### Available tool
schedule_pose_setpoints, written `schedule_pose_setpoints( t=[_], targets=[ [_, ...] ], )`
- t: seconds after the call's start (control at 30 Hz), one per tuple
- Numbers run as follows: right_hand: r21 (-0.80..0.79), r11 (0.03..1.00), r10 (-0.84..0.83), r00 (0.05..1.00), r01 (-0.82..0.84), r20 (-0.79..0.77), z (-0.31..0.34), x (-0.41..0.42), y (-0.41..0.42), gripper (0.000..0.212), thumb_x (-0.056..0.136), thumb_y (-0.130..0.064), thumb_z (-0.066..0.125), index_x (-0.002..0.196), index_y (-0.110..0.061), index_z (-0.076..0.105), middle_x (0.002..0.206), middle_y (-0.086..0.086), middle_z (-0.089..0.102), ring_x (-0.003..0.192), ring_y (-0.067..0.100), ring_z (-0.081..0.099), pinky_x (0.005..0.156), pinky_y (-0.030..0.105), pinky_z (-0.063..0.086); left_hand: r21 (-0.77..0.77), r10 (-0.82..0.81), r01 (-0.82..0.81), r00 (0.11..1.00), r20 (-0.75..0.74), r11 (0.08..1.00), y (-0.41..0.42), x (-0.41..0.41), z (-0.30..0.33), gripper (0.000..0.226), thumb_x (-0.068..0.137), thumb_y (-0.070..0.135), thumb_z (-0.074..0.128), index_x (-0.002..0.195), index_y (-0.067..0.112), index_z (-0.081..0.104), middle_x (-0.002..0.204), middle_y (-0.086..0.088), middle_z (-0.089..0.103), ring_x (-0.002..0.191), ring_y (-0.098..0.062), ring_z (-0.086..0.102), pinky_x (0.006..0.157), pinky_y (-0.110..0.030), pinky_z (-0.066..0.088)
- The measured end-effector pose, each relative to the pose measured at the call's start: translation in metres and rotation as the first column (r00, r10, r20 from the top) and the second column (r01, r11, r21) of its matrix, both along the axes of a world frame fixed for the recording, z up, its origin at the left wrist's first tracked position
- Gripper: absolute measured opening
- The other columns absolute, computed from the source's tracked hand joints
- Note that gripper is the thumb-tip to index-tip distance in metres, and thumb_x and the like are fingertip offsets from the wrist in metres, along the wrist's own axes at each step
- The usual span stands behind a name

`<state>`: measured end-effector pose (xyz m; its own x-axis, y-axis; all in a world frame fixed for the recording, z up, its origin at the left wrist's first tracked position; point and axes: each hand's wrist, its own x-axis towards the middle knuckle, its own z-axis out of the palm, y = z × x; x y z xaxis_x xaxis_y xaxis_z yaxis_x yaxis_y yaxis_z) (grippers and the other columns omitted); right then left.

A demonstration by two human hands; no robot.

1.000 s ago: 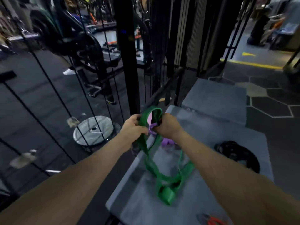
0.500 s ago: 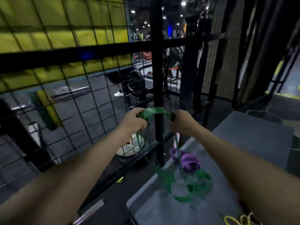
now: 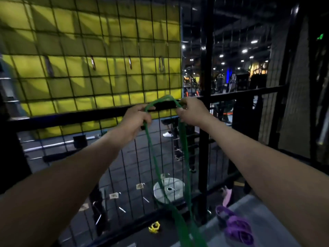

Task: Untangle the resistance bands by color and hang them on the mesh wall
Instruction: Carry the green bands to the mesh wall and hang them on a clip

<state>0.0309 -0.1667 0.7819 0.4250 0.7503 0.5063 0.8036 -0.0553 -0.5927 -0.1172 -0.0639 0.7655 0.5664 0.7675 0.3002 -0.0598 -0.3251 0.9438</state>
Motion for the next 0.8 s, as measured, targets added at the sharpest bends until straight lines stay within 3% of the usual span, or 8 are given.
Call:
schedule_pose_setpoints(
  t=[0.17, 0.27, 0.37, 0.43, 0.53, 0.67, 0.73, 0.8],
  targets=[
    [0.048, 0.996, 0.077, 0.996, -0.079, 0.042, 0.052, -0.029, 0.014, 0.023, 0.086, -0.019, 0.058, 0.100, 0.000, 0.058, 0.097, 0.020, 0.063, 0.084, 0.034, 0.066, 0.077, 0.050, 0.055, -0.077, -0.032, 0.049, 0.978, 0.207, 0.996, -0.003, -0.031, 0.046, 0.032, 0.081, -0.010, 0.041, 0.099, 0.007, 0.061, 0.077, -0.002, 0.044, 0.074, -0.016, 0.044, 0.077, -0.037, 0.050],
    [0.088, 0.985, 0.141, 0.987, -0.147, 0.070, 0.072, -0.050, 0.025, 0.013, 0.091, -0.020, 0.053, 0.092, -0.008, 0.058, 0.083, 0.011, 0.060, 0.075, 0.026, 0.064, 0.065, 0.035, 0.054, -0.101, -0.006, 0.036, 0.960, 0.280, 0.994, 0.008, -0.055, 0.065, 0.028, 0.083, 0.001, 0.046, 0.103, 0.006, 0.064, 0.082, -0.003, 0.047, 0.087, -0.015, 0.047, 0.075, -0.033, 0.054],
    [0.103, 0.976, 0.179, 0.975, -0.193, 0.131, 0.083, -0.070, 0.042, 0.020, 0.092, -0.025, 0.051, 0.093, -0.010, 0.063, 0.080, 0.008, 0.058, 0.079, 0.026, 0.057, 0.066, 0.032, 0.042, -0.100, 0.058, -0.025, 0.939, 0.340, 0.995, 0.020, -0.080, 0.077, 0.019, 0.088, 0.004, 0.048, 0.099, 0.011, 0.063, 0.075, -0.002, 0.050, 0.072, -0.011, 0.051, 0.086, -0.037, 0.050],
    [0.098, 0.966, 0.226, 0.964, -0.241, 0.136, 0.087, -0.083, 0.056, 0.024, 0.092, -0.030, 0.051, 0.096, -0.011, 0.065, 0.088, 0.007, 0.062, 0.084, 0.024, 0.058, 0.069, 0.032, 0.043, -0.040, 0.065, -0.055, 0.938, 0.342, 0.998, 0.031, -0.096, 0.081, 0.022, 0.089, 0.003, 0.048, 0.092, 0.021, 0.060, 0.076, -0.001, 0.052, 0.069, -0.011, 0.051, 0.078, -0.034, 0.047],
    [0.097, 0.934, 0.338, 0.939, -0.343, 0.063, 0.090, -0.108, 0.082, 0.032, 0.092, -0.036, 0.051, 0.102, -0.008, 0.064, 0.098, 0.012, 0.067, 0.093, 0.026, 0.062, 0.080, 0.040, 0.052, 0.109, 0.070, -0.106, 0.954, 0.290, 0.988, 0.051, -0.119, 0.077, 0.017, 0.092, 0.015, 0.053, 0.100, 0.029, 0.060, 0.086, 0.000, 0.055, 0.075, -0.012, 0.053, 0.068, -0.028, 0.042],
    [0.146, 0.855, 0.508, 0.860, -0.498, -0.040, 0.090, -0.141, 0.118, 0.027, 0.093, -0.033, 0.052, 0.107, -0.010, 0.058, 0.096, 0.011, 0.064, 0.085, 0.029, 0.067, 0.088, 0.044, 0.051, 0.433, 0.201, -0.333, 0.925, 0.322, 0.838, 0.081, -0.146, 0.073, 0.021, 0.093, 0.024, 0.052, 0.113, 0.026, 0.059, 0.086, 0.006, 0.051, 0.071, -0.001, 0.052, 0.058, -0.016, 0.042],
    [0.150, 0.799, 0.594, 0.804, -0.583, -0.040, 0.089, -0.155, 0.135, 0.033, 0.094, -0.026, 0.052, 0.125, -0.015, 0.049, 0.104, 0.008, 0.055, 0.078, 0.026, 0.066, 0.083, 0.037, 0.053, 0.505, 0.253, -0.425, 0.892, 0.373, 0.751, 0.099, -0.163, 0.075, 0.023, 0.094, 0.022, 0.050, 0.115, 0.023, 0.060, 0.094, 0.005, 0.051, 0.077, -0.001, 0.055, 0.058, -0.009, 0.043],
    [0.119, 0.771, 0.623, 0.779, -0.626, 0.061, 0.087, -0.167, 0.151, 0.042, 0.096, -0.024, 0.048, 0.137, -0.026, 0.039, 0.115, 0.003, 0.046, 0.077, 0.024, 0.066, 0.078, 0.022, 0.051, 0.529, 0.308, -0.472, 0.876, 0.371, 0.705, 0.121, -0.181, 0.075, 0.021, 0.094, 0.023, 0.049, 0.111, 0.030, 0.059, 0.104, -0.002, 0.050, 0.089, -0.012, 0.058, 0.062, -0.015, 0.048]
  ],
)
